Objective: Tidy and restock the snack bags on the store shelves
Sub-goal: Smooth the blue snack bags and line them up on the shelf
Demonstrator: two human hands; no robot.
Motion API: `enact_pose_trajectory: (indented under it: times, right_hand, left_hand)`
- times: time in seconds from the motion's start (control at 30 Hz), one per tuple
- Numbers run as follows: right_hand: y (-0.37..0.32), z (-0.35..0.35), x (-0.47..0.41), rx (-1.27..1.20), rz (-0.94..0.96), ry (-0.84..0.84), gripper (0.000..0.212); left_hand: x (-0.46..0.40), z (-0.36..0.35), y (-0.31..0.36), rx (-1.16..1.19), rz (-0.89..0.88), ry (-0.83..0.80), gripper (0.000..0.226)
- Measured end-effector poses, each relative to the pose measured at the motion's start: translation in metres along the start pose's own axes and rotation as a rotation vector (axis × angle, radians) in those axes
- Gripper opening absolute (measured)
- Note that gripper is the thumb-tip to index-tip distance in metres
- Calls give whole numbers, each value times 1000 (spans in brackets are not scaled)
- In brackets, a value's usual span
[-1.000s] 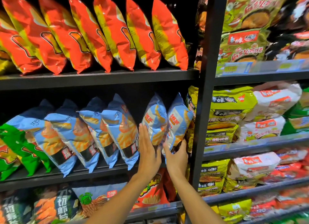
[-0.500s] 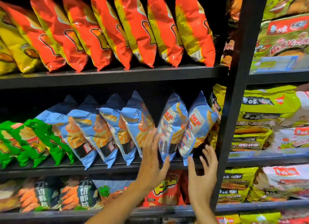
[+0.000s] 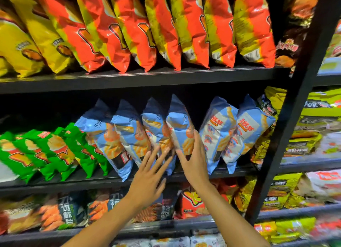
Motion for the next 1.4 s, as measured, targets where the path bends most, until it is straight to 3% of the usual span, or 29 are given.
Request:
enact_pose_trajectory:
  times: [0.3, 0.43, 0.57, 0.73, 0.83, 0.93, 1.03, 1.1, 1.2, 1.27, 1.4]
  right_hand:
    - [-33, 32, 25, -58, -2, 192, 75]
    - [-45, 51, 63, -58, 33, 309, 75]
    - [-48, 45, 101, -79, -3, 363, 75]
    - [-53, 22, 136, 108, 298, 236, 72]
    - [-53, 13, 146, 142, 374, 85, 71]
    - [-56, 14, 150, 160, 438, 1, 56]
    - [-53, 33, 139, -29, 280, 141, 37]
    - [-46, 43, 125, -278, 72, 233, 44]
    - [-43, 38, 102, -497, -139, 115, 74]
    - [-44, 28, 96, -627, -259, -10, 82]
    - [-38, 20, 102, -611, -324, 0, 47]
  left_hand:
    - [3, 7, -1, 149, -28, -61, 71]
    - [17, 38, 5, 663, 152, -6, 64]
    - [32, 59, 32, 1258, 281, -107, 73]
    - [42, 56, 51, 1630, 496, -100, 94]
    - [43, 50, 37, 1635, 632, 58, 81]
    - [46, 42, 20, 1614, 713, 114, 58]
    - [58, 35, 6, 1589, 740, 32, 53]
    - [68, 32, 2, 1551, 722, -51, 53]
    - [81, 27, 2, 1560, 729, -163, 50]
    - [87, 25, 6, 1559, 698, -257, 53]
    - [98, 29, 16, 1667, 658, -386, 59]
Point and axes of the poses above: each hand's wrist, its own x-axis away from the middle knuckle, its own z-axis out of the back of the hand, y = z × x, the point moved 5 cm from there along -x, towards the middle knuckle, and after that the axes turned 5 degrees about z, right-handed, at the moved point
